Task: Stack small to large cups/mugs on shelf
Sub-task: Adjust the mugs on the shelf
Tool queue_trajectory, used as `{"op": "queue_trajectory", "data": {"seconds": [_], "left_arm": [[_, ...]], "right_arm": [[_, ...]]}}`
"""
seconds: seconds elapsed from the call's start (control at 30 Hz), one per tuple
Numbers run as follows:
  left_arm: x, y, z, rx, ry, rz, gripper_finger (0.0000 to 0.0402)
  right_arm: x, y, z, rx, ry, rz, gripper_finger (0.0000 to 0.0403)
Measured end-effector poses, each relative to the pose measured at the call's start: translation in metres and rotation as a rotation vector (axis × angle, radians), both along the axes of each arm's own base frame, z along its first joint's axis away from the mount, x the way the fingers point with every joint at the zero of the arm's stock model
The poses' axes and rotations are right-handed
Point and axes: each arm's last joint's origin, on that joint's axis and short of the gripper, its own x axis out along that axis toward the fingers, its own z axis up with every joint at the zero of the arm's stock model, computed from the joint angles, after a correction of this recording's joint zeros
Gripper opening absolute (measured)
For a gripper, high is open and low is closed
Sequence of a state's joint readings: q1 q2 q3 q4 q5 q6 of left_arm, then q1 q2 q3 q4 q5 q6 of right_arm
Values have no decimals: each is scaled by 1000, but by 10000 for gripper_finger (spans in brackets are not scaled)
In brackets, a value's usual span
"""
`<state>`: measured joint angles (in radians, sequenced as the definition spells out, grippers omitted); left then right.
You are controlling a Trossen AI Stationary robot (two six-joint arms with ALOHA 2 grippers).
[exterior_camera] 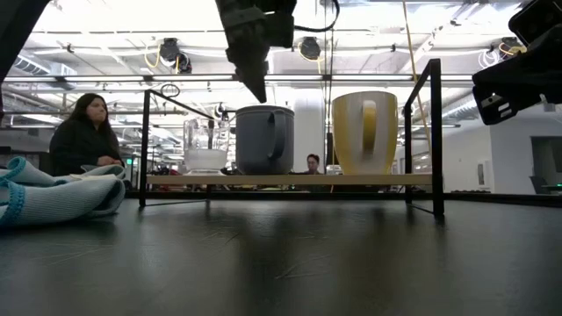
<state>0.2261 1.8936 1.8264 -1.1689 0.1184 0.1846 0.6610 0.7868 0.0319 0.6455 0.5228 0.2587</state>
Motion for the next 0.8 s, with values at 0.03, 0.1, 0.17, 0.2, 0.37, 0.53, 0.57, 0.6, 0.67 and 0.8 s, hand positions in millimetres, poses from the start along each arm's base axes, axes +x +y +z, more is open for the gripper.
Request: {"op": "queue_trajectory", "data": {"seconds": [0.03, 0.1, 0.17, 0.2, 0.37, 0.53, 0.57, 0.6, 0.67, 0.8], "left_arm": [[0, -1, -1, -5, 7, -7, 102], [0, -2, -4, -11, 30, -12, 129], [3, -3, -7, -17, 29, -17, 153], [3, -4, -8, -20, 42, -19, 164], [3, -5, -13, -23, 72, -33, 205], [7, -4, -18, -22, 76, -35, 219], [7, -3, -20, -19, 81, -33, 220], [9, -3, -22, -13, 83, -35, 220], [11, -2, -24, -3, 81, -38, 220], [15, 0, -28, 10, 71, -45, 220]], "right_arm": [[0, 0, 0, 0, 0, 0, 0], [0, 0, 0, -2, 2, 0, 0], [0, 0, 0, -3, 2, 0, 0], [0, 0, 0, -3, 2, 0, 0], [0, 0, 0, -2, 4, 0, 0], [0, 0, -1, -2, 4, 0, 0], [0, 0, 0, -2, 4, 0, 0], [0, 0, 0, -2, 4, 0, 0], [0, 0, -1, -2, 5, 0, 0], [0, 0, -1, -3, 6, 0, 0]]}}
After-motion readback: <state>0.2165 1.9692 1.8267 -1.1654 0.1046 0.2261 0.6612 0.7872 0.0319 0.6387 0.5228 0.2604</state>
